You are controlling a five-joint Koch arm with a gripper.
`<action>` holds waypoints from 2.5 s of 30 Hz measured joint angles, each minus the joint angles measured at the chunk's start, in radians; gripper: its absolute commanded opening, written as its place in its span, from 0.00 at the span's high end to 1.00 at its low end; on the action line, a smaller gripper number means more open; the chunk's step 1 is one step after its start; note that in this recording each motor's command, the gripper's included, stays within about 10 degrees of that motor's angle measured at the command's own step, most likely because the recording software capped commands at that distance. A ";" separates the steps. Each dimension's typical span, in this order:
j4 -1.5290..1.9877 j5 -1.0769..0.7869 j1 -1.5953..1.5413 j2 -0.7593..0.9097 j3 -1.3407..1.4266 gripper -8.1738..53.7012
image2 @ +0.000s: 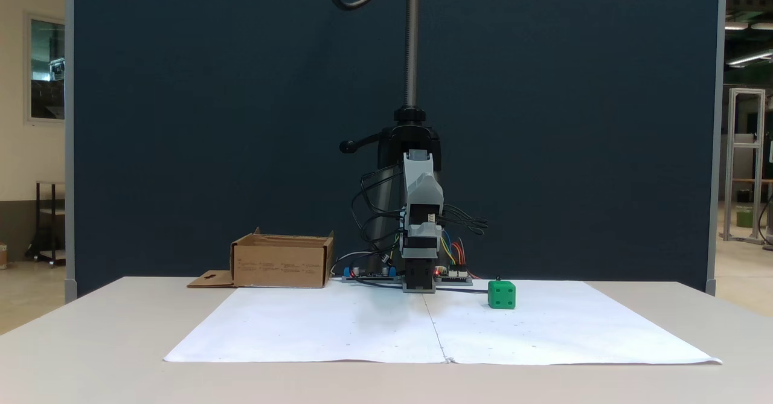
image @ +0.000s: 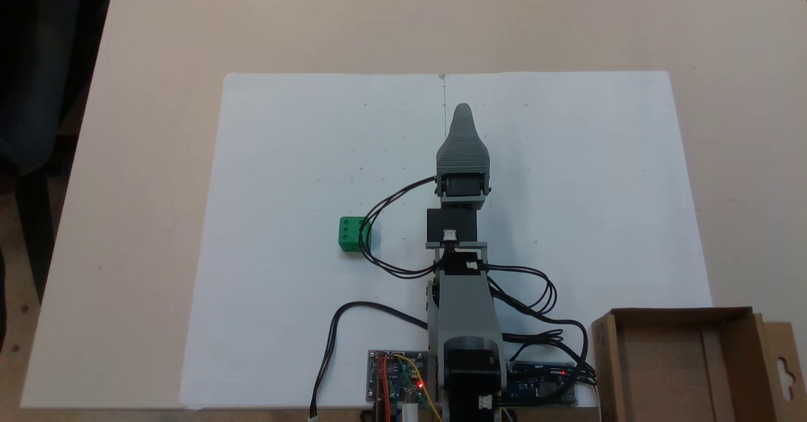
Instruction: Grasp a green dice and put it in the bin.
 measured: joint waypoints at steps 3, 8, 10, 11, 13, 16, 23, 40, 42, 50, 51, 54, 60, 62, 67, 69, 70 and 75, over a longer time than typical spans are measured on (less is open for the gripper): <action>0.000 0.000 0.000 0.000 0.002 0.18; 0.000 0.000 0.000 0.000 0.002 0.18; 0.000 0.000 0.000 0.000 0.002 0.18; 0.000 0.000 0.000 0.000 0.002 0.18; 0.000 0.000 0.000 0.000 0.002 0.17; 0.000 0.000 0.000 0.000 0.002 0.16; 0.000 0.000 0.000 0.000 0.002 0.19; 0.718 0.002 0.000 0.000 -0.339 0.18; 0.857 0.011 -0.005 0.000 -0.379 0.16; 1.379 0.184 -0.106 0.000 -0.805 0.15; 1.437 0.215 -0.132 0.000 -0.827 0.15; 1.611 0.281 -0.222 0.000 -0.844 0.15; 1.939 0.305 -0.383 0.000 -0.845 0.13; 2.040 0.341 -0.436 -0.002 -0.870 0.13; 2.284 0.413 -0.538 -0.018 -0.939 0.12; 2.378 0.426 -0.552 -0.051 -0.946 0.10; 2.427 0.430 -0.555 -0.087 -0.966 0.10; 2.520 0.433 -0.551 -0.210 -0.982 0.09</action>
